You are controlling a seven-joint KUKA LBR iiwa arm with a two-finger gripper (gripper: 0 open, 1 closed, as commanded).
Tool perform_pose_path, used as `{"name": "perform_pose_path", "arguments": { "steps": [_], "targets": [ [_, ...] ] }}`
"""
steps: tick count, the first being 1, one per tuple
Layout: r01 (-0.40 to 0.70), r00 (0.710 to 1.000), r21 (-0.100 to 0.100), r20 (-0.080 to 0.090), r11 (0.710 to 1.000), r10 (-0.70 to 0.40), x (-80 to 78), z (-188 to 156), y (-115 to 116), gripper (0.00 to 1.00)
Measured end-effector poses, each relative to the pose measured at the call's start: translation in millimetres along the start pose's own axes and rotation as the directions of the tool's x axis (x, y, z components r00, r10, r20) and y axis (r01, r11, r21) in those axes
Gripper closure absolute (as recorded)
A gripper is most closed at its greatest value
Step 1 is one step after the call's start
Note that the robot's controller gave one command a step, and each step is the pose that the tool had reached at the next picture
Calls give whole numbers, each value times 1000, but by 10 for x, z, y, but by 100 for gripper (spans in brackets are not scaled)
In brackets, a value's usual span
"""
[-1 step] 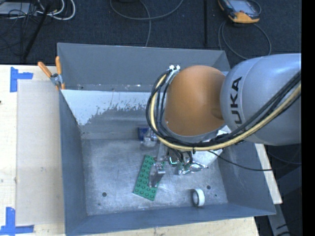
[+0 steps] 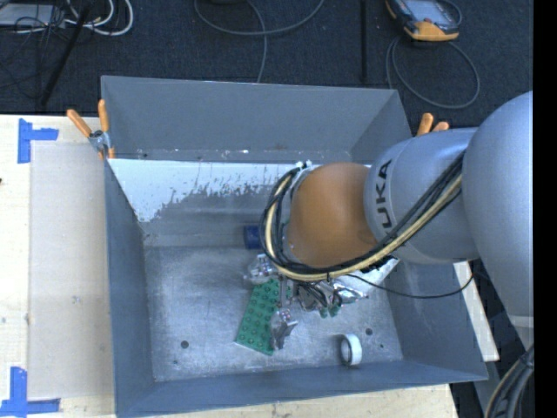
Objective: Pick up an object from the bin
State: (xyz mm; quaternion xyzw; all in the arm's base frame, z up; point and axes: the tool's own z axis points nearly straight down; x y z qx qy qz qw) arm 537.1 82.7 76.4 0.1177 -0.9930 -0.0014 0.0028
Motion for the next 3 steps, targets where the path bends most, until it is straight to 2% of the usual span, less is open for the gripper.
{"name": "perform_pose_path", "arguments": {
  "steps": [1,2,3],
  "targets": [
    [-3,1000,-2,-5,1000,3,7,-19,6,100],
    [9,1000,4,13,1000,-9,207,-1614,100,100],
    [-24,1000,3,-1,1000,24,-129,-670,-297,100]
  ]
}}
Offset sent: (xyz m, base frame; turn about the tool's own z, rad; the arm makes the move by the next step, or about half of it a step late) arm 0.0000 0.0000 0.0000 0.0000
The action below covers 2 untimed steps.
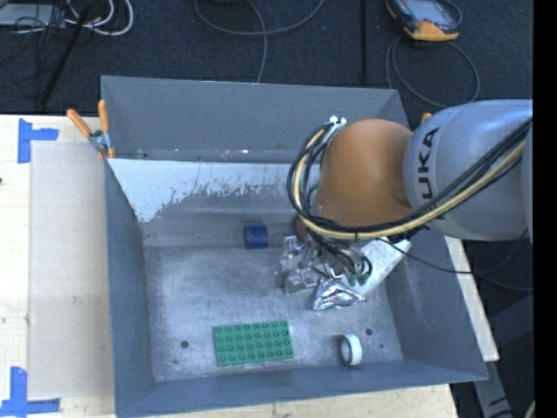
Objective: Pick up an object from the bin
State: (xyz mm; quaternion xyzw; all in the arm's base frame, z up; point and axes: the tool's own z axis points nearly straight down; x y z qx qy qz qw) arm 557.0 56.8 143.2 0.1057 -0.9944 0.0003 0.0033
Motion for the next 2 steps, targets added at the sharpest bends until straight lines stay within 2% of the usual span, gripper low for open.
{"name": "perform_pose_path", "arguments": {
  "steps": [1,2],
  "targets": [
    [-1,1000,-1,5,1000,1,-6,-47,6,0],
    [-26,1000,0,12,1000,26,598,645,515,0]
  ]
}}
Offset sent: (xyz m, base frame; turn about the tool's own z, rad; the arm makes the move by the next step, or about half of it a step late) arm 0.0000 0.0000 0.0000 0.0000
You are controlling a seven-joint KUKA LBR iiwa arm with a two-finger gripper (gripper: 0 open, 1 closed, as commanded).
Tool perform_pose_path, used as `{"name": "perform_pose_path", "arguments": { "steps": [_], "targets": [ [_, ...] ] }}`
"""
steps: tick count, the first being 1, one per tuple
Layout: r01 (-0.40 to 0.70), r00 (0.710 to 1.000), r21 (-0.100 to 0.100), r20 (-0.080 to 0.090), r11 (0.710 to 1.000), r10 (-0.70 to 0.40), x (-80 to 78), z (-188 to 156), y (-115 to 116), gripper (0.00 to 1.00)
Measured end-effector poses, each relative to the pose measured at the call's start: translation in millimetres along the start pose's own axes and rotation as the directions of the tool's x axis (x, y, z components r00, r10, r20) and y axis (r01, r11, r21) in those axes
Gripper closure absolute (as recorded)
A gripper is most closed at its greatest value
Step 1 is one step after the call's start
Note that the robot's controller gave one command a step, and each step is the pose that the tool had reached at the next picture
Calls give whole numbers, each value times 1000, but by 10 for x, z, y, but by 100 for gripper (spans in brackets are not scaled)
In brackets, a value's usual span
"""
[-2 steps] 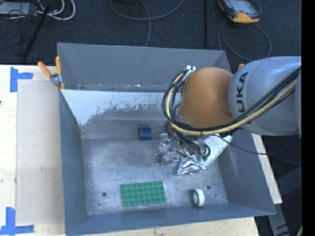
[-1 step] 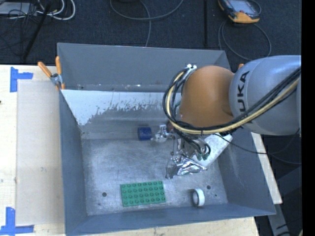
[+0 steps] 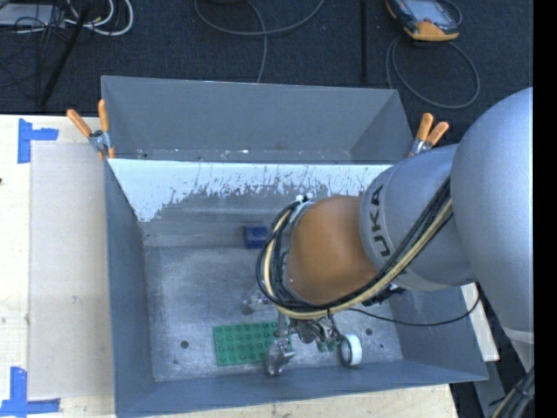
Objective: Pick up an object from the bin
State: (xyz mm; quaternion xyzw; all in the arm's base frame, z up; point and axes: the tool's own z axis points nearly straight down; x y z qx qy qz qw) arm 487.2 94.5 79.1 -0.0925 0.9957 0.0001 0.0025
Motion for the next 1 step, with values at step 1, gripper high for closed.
{"name": "perform_pose_path", "arguments": {
  "steps": [1],
  "targets": [
    [-3,1000,0,-5,1000,3,22,16,-1,100]
  ]
}}
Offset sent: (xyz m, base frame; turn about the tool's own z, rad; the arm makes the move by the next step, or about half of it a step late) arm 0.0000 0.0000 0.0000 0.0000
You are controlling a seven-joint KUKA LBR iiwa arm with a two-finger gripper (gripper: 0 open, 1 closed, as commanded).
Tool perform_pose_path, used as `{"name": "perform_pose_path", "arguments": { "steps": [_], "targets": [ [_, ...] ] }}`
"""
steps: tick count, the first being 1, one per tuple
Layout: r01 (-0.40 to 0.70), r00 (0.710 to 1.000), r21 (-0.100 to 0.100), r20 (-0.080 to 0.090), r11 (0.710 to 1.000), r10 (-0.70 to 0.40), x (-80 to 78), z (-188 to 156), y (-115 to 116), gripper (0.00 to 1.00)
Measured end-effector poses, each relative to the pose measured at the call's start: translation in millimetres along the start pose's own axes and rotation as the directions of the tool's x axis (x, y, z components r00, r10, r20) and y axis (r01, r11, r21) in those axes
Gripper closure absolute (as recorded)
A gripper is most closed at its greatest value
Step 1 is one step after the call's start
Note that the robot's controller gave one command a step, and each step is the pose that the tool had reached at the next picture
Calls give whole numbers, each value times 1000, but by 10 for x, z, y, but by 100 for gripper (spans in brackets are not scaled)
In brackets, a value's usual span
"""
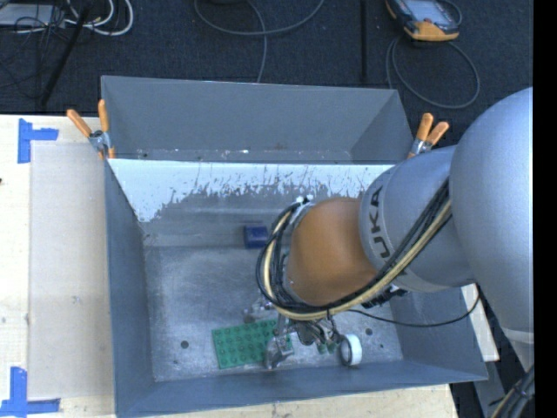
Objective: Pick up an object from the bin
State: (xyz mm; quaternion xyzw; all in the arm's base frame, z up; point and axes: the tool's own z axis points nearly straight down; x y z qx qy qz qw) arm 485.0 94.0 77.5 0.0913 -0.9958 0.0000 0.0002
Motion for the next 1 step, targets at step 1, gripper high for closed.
{"name": "perform_pose_path", "arguments": {
  "steps": [1],
  "targets": [
    [11,1000,0,8,1000,-11,-55,-1428,-85,100]
  ]
}}
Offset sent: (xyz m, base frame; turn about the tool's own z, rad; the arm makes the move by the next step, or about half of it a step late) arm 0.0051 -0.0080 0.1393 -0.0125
